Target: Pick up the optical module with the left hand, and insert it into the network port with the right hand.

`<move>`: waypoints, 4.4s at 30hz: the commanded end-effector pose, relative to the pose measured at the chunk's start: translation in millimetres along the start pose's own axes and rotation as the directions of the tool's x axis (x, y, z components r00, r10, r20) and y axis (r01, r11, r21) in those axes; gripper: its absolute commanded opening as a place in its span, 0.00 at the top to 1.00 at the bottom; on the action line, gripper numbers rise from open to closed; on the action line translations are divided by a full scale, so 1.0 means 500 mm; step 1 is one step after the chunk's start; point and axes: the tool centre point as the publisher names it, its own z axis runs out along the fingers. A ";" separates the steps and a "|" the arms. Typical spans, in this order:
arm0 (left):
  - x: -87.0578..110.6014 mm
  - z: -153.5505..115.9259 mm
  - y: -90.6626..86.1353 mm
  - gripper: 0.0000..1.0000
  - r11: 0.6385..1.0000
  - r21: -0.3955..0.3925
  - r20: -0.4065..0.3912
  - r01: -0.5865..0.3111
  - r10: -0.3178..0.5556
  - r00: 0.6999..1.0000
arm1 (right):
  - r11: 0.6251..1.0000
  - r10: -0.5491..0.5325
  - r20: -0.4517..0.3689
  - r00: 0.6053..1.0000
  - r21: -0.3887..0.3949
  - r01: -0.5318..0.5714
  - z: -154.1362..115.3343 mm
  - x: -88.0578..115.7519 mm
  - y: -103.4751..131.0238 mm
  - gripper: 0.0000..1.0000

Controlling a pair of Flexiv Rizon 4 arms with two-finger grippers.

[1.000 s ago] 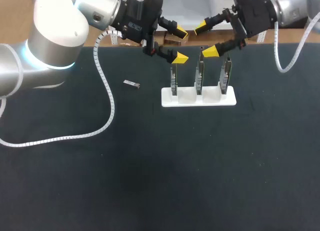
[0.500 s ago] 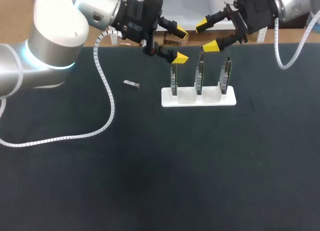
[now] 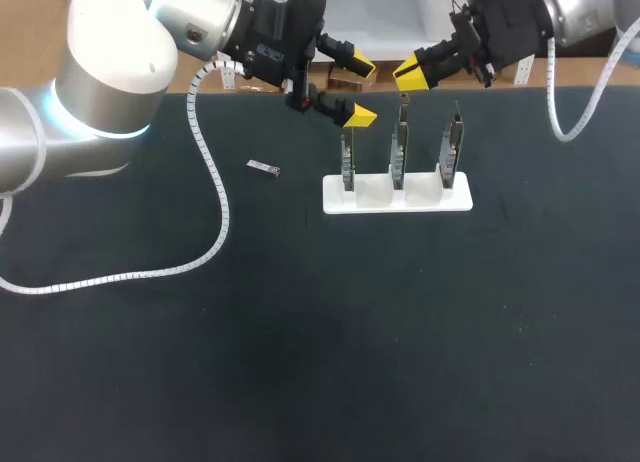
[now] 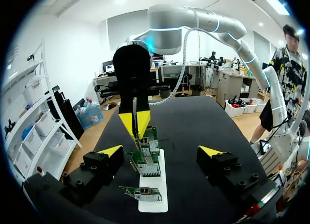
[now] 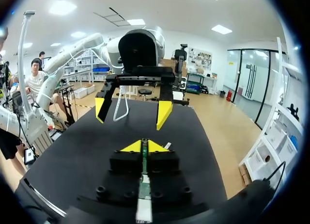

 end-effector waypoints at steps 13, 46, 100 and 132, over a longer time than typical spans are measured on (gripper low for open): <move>-0.001 0.001 0.003 0.00 1.000 0.003 -0.005 0.002 -0.002 1.000 | 0.999 0.031 -0.012 0.999 0.010 -0.031 -0.008 0.022 0.020 1.00; -0.001 0.001 0.003 0.00 1.000 0.003 -0.005 0.002 -0.002 1.000 | 0.999 0.039 -0.007 0.999 -0.016 -0.039 0.009 0.038 0.024 1.00; -0.001 0.001 0.003 0.00 1.000 0.003 -0.005 0.002 -0.002 1.000 | 0.999 0.023 0.003 1.000 -0.039 -0.023 0.005 0.046 0.032 1.00; -0.001 0.001 0.003 0.00 1.000 0.003 -0.005 0.002 -0.002 1.000 | 0.998 0.047 -0.109 0.993 0.049 -0.042 -0.135 0.030 0.105 0.00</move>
